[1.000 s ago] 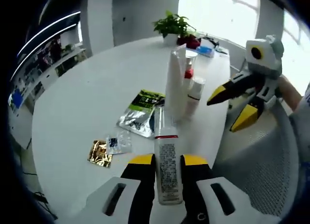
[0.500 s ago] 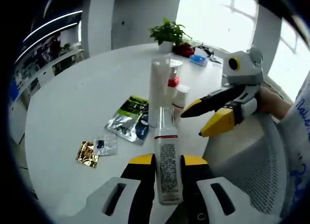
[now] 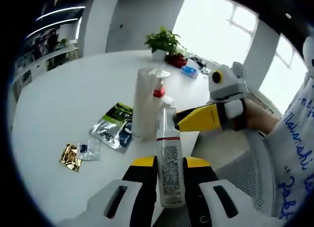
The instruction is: Arrange the skincare products in the storage area until every visible bottle or jar stands upright without overlapping.
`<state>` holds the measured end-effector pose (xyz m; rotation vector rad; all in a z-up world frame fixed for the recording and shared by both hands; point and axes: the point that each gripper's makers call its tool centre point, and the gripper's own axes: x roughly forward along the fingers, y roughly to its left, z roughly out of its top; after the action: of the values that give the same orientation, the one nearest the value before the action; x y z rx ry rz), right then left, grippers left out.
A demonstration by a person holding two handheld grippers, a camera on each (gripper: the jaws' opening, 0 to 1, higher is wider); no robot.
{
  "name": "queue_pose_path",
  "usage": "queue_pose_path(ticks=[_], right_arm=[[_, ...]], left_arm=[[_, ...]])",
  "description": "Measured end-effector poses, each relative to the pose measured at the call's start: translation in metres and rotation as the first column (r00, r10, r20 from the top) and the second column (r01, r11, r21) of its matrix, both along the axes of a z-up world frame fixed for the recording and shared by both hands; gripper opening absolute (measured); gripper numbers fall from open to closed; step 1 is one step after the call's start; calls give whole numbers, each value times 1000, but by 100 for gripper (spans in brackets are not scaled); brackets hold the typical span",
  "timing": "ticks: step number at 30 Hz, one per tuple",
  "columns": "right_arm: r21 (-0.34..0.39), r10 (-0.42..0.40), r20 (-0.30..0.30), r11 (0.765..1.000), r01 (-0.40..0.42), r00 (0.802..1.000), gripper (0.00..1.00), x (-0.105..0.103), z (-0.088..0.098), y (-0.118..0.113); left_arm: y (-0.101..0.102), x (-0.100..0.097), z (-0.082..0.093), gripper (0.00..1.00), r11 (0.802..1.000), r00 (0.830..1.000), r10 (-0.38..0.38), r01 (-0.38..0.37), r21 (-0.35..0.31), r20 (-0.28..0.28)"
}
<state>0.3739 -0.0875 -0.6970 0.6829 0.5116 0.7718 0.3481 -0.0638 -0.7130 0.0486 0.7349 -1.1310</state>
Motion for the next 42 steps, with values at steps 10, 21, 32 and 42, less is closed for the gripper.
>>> queue_pose_path(ticks=[10, 21, 32, 42], right_arm=[[110, -6, -12, 994, 7, 1000, 26, 1, 12, -1], [-18, 40, 92, 999, -38, 995, 21, -1, 17, 8], [-194, 106, 179, 978, -70, 978, 21, 1, 11, 14], [-270, 151, 223, 959, -88, 963, 21, 1, 10, 20]], left_arm=[[-7, -11, 5, 16, 995, 997, -42, 36, -98, -60], [-8, -11, -11, 18, 995, 995, -101, 101, 3, 21], [-7, 0, -21, 25, 988, 989, -111, 100, 114, 94], [-18, 4, -31, 25, 982, 988, -120, 104, 157, 99]])
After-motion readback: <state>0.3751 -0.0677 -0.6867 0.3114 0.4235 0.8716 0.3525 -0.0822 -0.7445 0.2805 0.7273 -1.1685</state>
